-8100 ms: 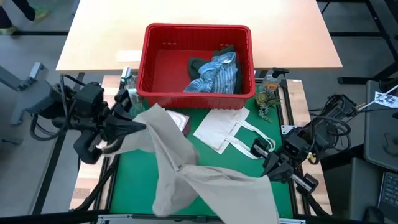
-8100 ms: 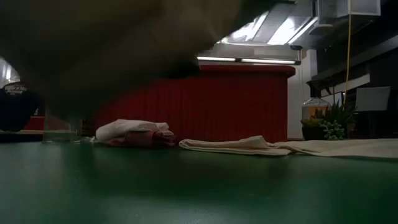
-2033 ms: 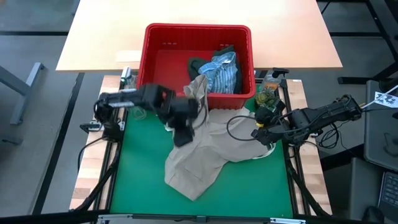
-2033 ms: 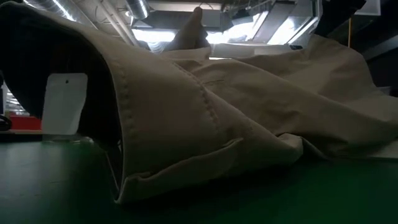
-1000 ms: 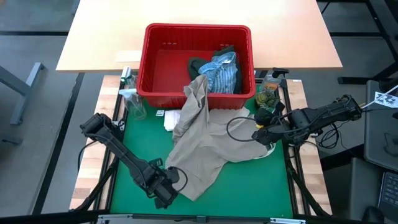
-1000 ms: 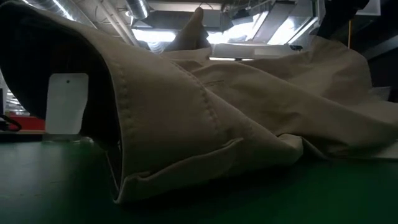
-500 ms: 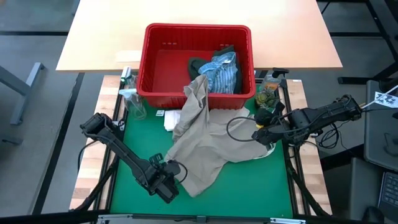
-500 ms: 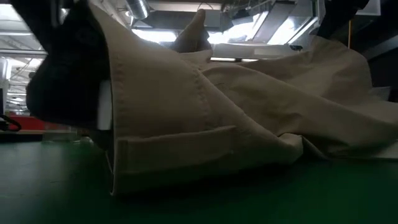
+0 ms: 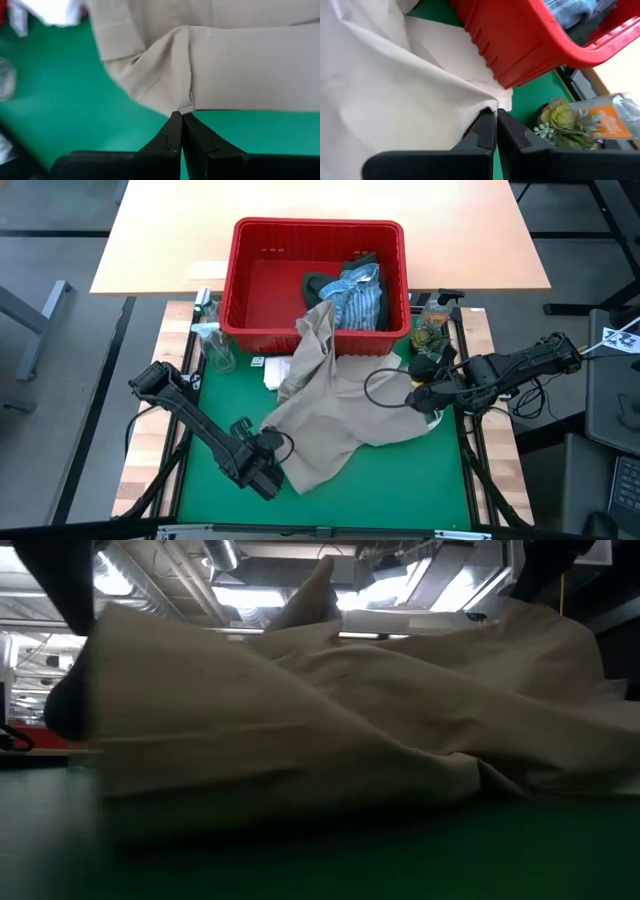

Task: Fold Laundry from Bin
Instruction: Remove the gray shorts from the red bin

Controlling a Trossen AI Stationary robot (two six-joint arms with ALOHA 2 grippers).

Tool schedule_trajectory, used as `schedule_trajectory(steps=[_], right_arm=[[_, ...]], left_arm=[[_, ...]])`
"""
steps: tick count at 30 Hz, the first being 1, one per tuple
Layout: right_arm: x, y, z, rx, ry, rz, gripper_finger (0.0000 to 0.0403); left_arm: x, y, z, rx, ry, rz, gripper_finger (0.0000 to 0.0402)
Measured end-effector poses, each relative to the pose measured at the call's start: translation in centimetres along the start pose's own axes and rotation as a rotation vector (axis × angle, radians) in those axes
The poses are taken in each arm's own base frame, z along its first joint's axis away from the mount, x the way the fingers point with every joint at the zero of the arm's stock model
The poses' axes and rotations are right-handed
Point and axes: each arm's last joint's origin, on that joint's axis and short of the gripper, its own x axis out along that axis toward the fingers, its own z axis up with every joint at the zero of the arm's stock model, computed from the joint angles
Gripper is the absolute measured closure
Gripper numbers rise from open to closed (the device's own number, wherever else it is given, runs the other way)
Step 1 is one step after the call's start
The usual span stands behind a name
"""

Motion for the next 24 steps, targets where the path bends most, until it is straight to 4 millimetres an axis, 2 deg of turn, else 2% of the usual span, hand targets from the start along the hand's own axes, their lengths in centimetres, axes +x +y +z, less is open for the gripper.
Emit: schedule_trajectory(steps=[7, 12, 16, 19, 24], right_arm=[[0.0, 0.3, -0.2, 0.005, 0.07, 0.091, 0.0397], [-0.2, 1.1, 0.0, 0.035, 0.138, 0.267, 0.0397], [-0.7, 1.9, -0.4, -0.008, 0.191, 0.381, 0.0397], [-1.0, 2.0, -0.9, -0.043, 0.195, 0.372, 0.0397], [-0.9, 1.3, -1.1, -0.059, 0.114, 0.188, 0.0397]], left_arm=[[-1.5, 1.6, -0.4, 0.044, 0.053, 0.145, 0.0401], [-2.1, 2.0, -0.3, 0.194, 0.076, 0.108, 0.0401], [-2.3, 2.0, -0.6, 0.31, 0.108, 0.085, 0.0401], [-2.4, 2.0, -0.8, 0.331, 0.114, 0.079, 0.0401], [-2.5, 1.9, -1.2, 0.346, 0.109, 0.078, 0.0401]])
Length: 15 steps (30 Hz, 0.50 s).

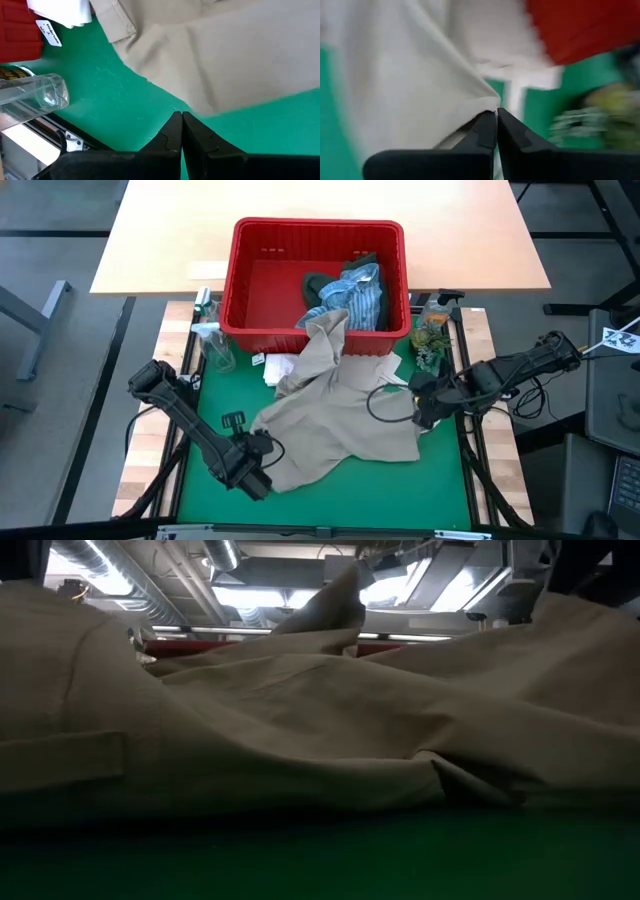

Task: Fold Laundry from Bin
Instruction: Remove the gray shorts from the red bin

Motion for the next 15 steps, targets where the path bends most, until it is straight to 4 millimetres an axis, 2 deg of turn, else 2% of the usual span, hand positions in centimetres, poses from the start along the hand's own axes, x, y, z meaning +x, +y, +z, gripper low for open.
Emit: schedule_trajectory(steps=[6, 15], right_arm=[[0.2, -1.3, -0.3, -0.014, -0.134, -0.287, 0.0397], [4.9, -1.8, -2.3, -0.057, -0.077, -0.45, 0.0397]], left_arm=[[0.8, -0.3, -0.8, -0.073, -0.026, 0.048, 0.0401], [3.2, -1.0, -1.0, -0.134, -0.045, 0.058, 0.0401]])
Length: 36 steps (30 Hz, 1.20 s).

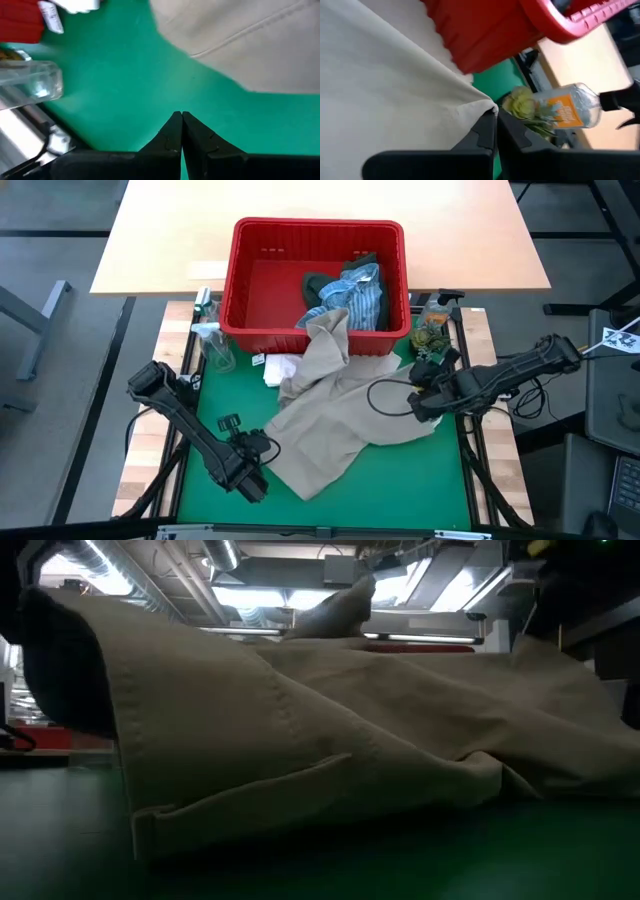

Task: Fold Laundry from Bin
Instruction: Remove the gray shorts from the red bin, then fold the gray shorts

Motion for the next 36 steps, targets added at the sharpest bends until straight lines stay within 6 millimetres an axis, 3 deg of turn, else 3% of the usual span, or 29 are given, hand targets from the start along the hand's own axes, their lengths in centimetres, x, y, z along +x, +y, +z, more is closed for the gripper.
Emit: schedule_trajectory(steps=[5, 14, 24, 27, 32, 36], right_arm=[[1.6, 0.1, -0.8, -0.016, 0.028, -0.066, 0.0397], [1.8, -0.1, -0.7, -0.101, 0.038, -0.072, 0.039], [1.7, -0.1, -0.7, -0.21, 0.047, -0.07, 0.0245], [1.2, -0.2, -0.3, -0.295, 0.083, 0.007, 0.0213], [-0.2, -0.3, 0.7, -0.225, 0.152, 0.226, 0.0192], [-1.0, 0.3, 1.2, -0.141, 0.242, 0.469, 0.0193]], left_arm=[[0.4, -0.4, 0.9, -0.048, -0.01, -0.064, 0.0401], [0.3, -0.6, 1.2, -0.058, -0.031, -0.098, 0.0401], [0.1, -1.6, 1.6, -0.101, -0.057, -0.207, 0.0383], [0.1, -1.8, 1.4, -0.093, 0.02, -0.241, 0.0357], [-0.2, -2.5, 1.1, -0.145, 0.162, -0.355, 0.0319], [-1.1, -4.4, 1.4, -0.231, 0.053, -0.53, 0.0313]])
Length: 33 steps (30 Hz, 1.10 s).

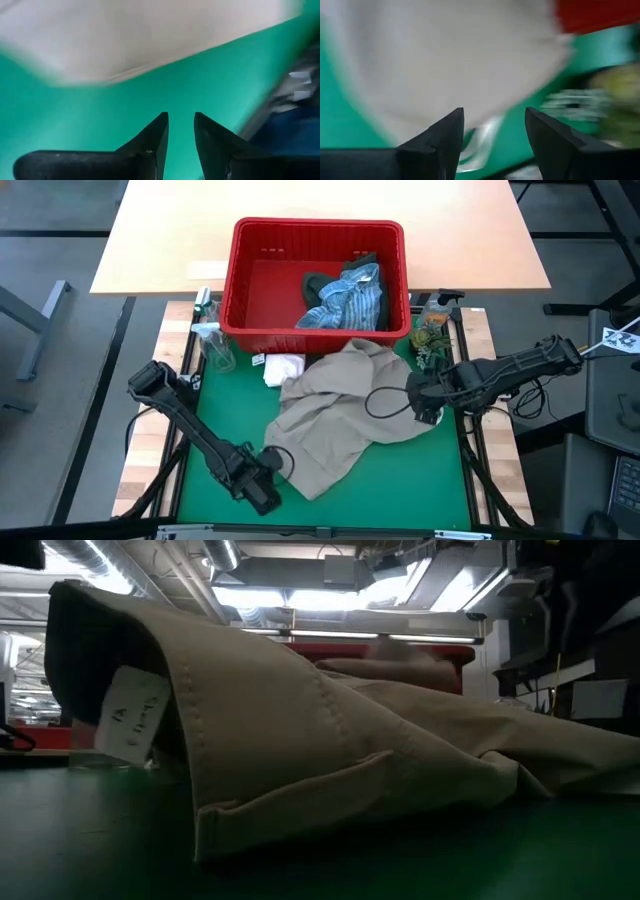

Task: Fold Laundry from Bin
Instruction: Fold the gray shorts

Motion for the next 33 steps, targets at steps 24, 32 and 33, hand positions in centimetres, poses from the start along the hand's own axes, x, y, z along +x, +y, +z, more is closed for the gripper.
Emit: schedule_trajectory(steps=[24, 32, 33], right_arm=[[-0.1, 5.1, -1.5, -0.187, -0.046, 0.333, 0.0197], [-0.7, 6.4, -2.1, -0.244, -0.107, 0.365, 0.0197], [-0.8, 6.6, -2.2, -0.249, -0.112, 0.371, 0.0197]], left_arm=[[7.6, -6.1, -0.2, -0.073, -0.389, -0.3, 0.0312], [10.3, -6.1, 0.9, -0.101, -0.403, -0.281, 0.0312], [10.4, -6.0, 1.0, -0.103, -0.406, -0.279, 0.0312]])
